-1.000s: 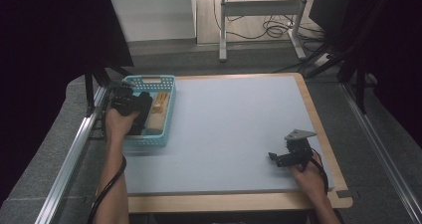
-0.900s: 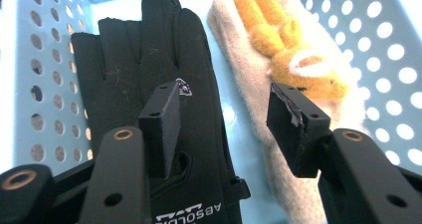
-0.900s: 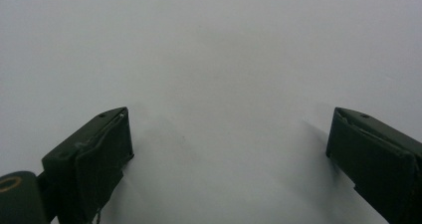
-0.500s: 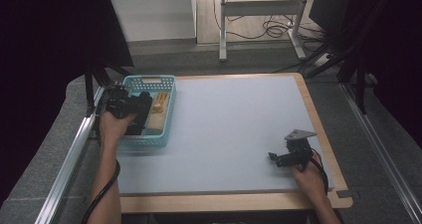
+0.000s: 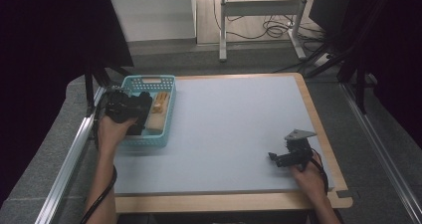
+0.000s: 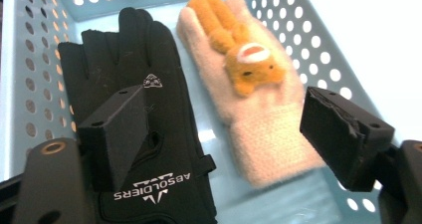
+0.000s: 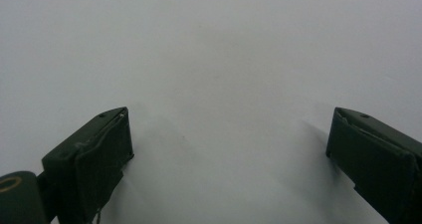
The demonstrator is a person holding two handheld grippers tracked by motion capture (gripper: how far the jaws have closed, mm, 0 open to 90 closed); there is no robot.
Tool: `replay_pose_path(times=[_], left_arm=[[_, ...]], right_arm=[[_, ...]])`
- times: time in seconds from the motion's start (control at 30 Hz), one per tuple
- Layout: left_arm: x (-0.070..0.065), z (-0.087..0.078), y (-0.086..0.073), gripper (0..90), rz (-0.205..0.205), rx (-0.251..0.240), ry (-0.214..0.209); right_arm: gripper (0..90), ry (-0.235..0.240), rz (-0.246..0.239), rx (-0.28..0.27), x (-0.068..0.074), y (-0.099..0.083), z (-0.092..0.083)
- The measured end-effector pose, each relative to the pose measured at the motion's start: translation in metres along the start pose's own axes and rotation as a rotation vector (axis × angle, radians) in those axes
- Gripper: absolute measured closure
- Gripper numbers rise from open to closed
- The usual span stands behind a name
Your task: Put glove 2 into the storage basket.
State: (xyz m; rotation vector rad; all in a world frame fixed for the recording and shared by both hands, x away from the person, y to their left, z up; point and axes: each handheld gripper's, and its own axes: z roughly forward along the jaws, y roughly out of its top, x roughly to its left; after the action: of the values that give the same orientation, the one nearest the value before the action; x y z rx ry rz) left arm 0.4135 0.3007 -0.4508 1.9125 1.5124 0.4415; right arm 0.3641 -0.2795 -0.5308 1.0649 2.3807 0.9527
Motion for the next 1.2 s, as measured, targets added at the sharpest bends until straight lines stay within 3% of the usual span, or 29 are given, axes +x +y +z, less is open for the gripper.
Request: replay_pose_path(times=[0.67,1.2], left_arm=[[-0.034,-0.009,-0.006,4.8,0.099,-0.036,-0.037],[-0.068,-0.016,-0.013,1.7,0.175,-0.077,-0.129]], right_arm=[[3.8,0.000,0.000,0.000,0.000,0.000,0.000],[3.8,-0.001,0.000,0.001,0.000,0.000,0.000]])
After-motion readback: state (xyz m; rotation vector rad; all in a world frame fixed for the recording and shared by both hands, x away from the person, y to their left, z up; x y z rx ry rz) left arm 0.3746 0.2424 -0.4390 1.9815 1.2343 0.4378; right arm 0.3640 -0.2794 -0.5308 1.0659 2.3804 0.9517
